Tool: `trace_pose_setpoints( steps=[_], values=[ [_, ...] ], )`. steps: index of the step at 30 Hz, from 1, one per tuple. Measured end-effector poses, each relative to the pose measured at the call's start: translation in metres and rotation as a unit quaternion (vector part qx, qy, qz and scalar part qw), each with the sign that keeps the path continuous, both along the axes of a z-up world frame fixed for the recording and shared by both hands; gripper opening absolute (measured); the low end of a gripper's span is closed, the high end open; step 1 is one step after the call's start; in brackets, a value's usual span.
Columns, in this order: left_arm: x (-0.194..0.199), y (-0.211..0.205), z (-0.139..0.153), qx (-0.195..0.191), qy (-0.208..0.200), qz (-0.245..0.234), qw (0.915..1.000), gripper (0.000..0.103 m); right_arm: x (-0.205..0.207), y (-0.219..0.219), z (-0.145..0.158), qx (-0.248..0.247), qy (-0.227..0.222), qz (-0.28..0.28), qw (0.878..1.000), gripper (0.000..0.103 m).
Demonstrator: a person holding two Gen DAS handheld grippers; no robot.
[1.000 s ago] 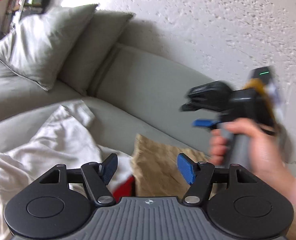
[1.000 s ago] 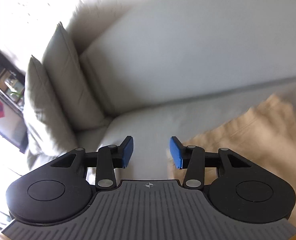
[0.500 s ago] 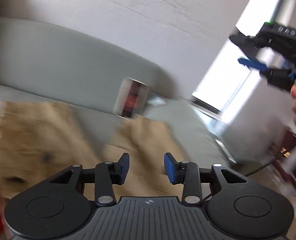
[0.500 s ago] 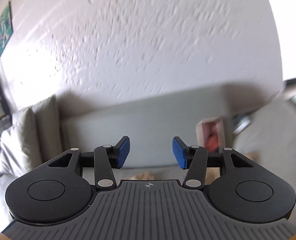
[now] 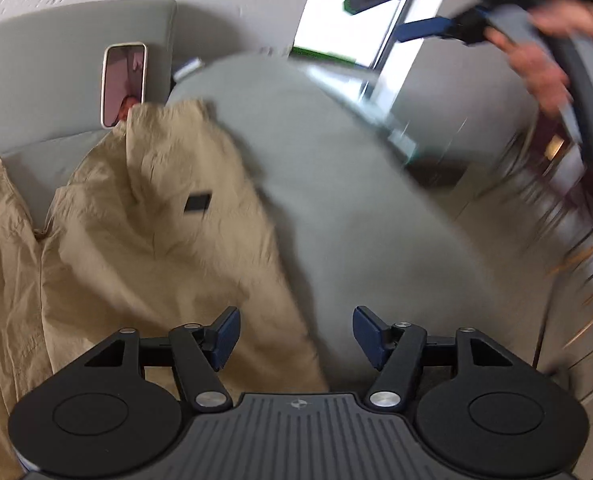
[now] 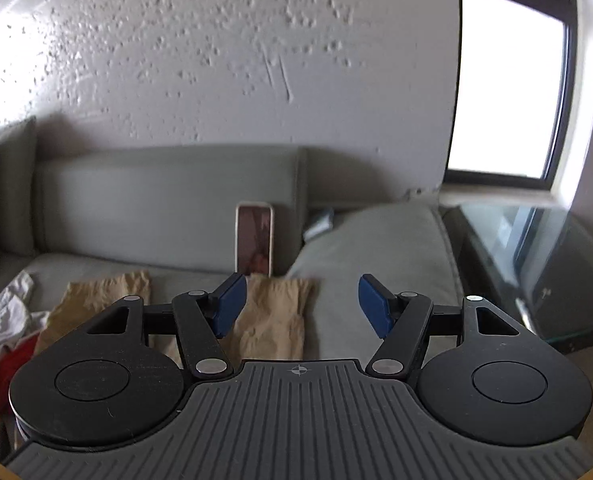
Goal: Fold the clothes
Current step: 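Lower the right gripper and release the trousers flat on the sofa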
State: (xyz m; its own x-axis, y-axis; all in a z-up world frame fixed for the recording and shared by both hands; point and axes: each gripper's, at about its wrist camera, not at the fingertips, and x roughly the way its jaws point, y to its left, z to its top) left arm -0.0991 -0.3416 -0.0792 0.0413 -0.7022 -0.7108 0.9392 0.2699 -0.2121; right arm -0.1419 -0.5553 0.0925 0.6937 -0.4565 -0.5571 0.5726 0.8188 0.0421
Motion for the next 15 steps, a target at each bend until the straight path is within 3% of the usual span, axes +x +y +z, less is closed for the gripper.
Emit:
trace_pose_setpoints(
  steps=[1,6,8,11,15],
  values=[
    [-0.006,-0.005,-0.006,0.014,-0.012,-0.001,0.9998,0.063,0.003,-0.016,-0.021,0.021,0.012,-0.012,1.000,0.067],
    [0.003,-0.021,-0.028,0.053,0.016,0.008,0.9984,0.064,0.020,-0.086,-0.108,0.137,0.019,-0.027,0.990,0.061],
    [0.016,-0.023,-0.032,0.048,0.036,0.019,0.9980,0.064,0.036,-0.104,-0.135,0.166,0.021,-0.025,0.986,0.058],
    [0.036,-0.025,-0.035,0.043,0.066,0.036,0.9963,0.064,0.064,-0.120,-0.162,0.186,0.026,-0.024,0.982,0.046],
    [0.063,-0.025,-0.039,0.037,0.103,0.054,0.9925,0.063,0.109,-0.143,-0.183,0.212,0.010,-0.027,0.977,0.046]
  ],
)
